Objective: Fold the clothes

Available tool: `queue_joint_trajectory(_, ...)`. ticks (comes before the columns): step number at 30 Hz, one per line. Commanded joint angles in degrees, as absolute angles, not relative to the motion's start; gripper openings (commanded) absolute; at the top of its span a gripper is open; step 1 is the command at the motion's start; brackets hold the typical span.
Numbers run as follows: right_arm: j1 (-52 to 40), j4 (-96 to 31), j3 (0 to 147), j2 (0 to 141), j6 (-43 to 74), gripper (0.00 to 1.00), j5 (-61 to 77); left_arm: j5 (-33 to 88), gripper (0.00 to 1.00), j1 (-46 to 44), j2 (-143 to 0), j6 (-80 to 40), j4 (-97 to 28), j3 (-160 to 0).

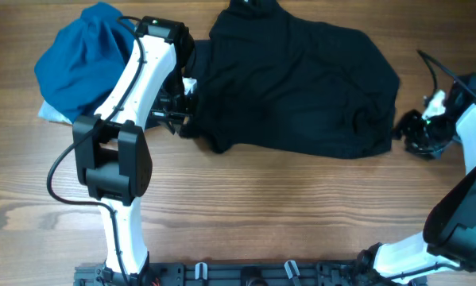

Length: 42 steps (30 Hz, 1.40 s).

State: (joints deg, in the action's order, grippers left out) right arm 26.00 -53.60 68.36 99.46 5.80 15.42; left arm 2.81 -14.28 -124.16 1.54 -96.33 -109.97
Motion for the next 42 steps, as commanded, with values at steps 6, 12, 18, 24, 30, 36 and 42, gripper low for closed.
queue_joint_trajectory(6, 20.1, -47.0, 59.1, 100.0, 1.9, 0.46, 21.6, 1.8, 0.15, -14.0, -122.6, 1.0, -96.0, -109.6)
queue_joint_trajectory(12, 20.3, -47.7, 58.5, 98.8, 6.6, 0.04, 13.3, 2.1, 0.11, -14.0, -122.0, 0.7, -96.6, -109.6)
queue_joint_trajectory(18, 20.3, -49.1, 58.6, 96.1, 6.4, 0.04, 13.9, 15.1, 0.19, -14.3, -120.9, 3.1, -91.0, -108.2)
queue_joint_trajectory(24, 21.9, -49.6, 58.7, 91.6, 9.0, 0.04, 16.9, 23.7, 0.13, -21.3, -120.8, 4.5, -82.4, -98.9)
queue_joint_trajectory(30, 24.3, -61.4, 58.7, 80.5, 17.6, 0.04, 8.4, 22.0, 0.11, -30.0, -119.6, 3.0, -84.8, -98.6)
queue_joint_trajectory(36, 24.5, -61.0, 58.7, 76.3, 17.1, 0.07, 6.4, 14.7, 0.07, -32.7, -115.3, -3.2, -82.2, -98.6)
queue_joint_trajectory(42, 24.5, -55.3, 58.7, 73.4, 7.0, 0.23, 23.8, 12.2, 0.22, -31.8, -101.7, -6.9, -82.7, -98.6)
